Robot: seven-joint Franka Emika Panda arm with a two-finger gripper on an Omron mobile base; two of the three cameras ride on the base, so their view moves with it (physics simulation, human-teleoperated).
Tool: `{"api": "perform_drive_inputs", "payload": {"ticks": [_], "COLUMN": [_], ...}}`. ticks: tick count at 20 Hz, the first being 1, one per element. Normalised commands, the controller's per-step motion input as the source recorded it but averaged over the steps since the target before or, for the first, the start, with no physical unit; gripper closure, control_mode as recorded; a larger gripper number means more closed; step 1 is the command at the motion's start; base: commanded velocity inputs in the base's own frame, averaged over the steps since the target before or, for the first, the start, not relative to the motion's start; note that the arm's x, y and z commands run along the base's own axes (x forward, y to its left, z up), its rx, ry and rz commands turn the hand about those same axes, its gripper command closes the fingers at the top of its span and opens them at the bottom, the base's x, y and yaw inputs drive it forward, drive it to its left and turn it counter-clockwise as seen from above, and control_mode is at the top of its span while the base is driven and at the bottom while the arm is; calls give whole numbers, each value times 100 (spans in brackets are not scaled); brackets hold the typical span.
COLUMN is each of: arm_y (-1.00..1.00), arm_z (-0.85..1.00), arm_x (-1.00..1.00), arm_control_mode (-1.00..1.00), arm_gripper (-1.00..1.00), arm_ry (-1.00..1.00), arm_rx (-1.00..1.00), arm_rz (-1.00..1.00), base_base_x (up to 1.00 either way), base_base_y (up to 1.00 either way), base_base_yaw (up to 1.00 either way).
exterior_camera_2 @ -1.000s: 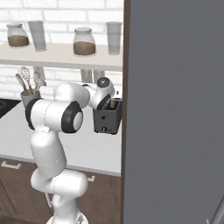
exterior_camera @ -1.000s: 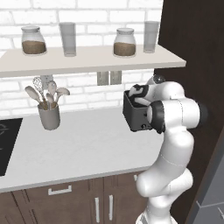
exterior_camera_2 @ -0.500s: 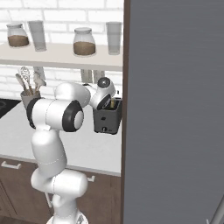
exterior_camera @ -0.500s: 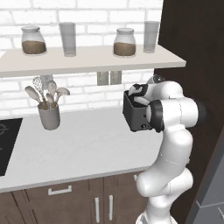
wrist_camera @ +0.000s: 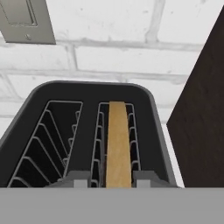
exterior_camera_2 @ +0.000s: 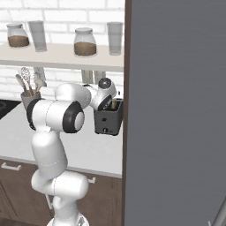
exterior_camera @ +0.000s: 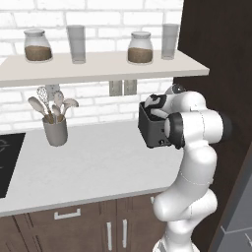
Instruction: Start the toaster. Once the lever pops up, take the bread to the plate on the dining counter.
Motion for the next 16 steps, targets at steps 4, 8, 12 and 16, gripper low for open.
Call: {"api": "perform_drive_inputs", "payload": {"ticks": [4, 8, 12, 16], "arm_y": [0, 0, 0, 0], "arm_z": [0, 0, 18, 60], "arm_x": [0, 0, -16, -48], "arm_control_mode": [-100, -100, -100, -100], "arm_gripper": [100, 100, 100, 100], "arm_ry": [0, 0, -3, -14], "arm_rx": [0, 0, 0, 8], "arm_rz": [0, 0, 0, 0], "base_base_x": [0, 0, 0, 0], "base_base_y": [0, 0, 0, 0], "base_base_yaw": [0, 0, 0, 0]}}
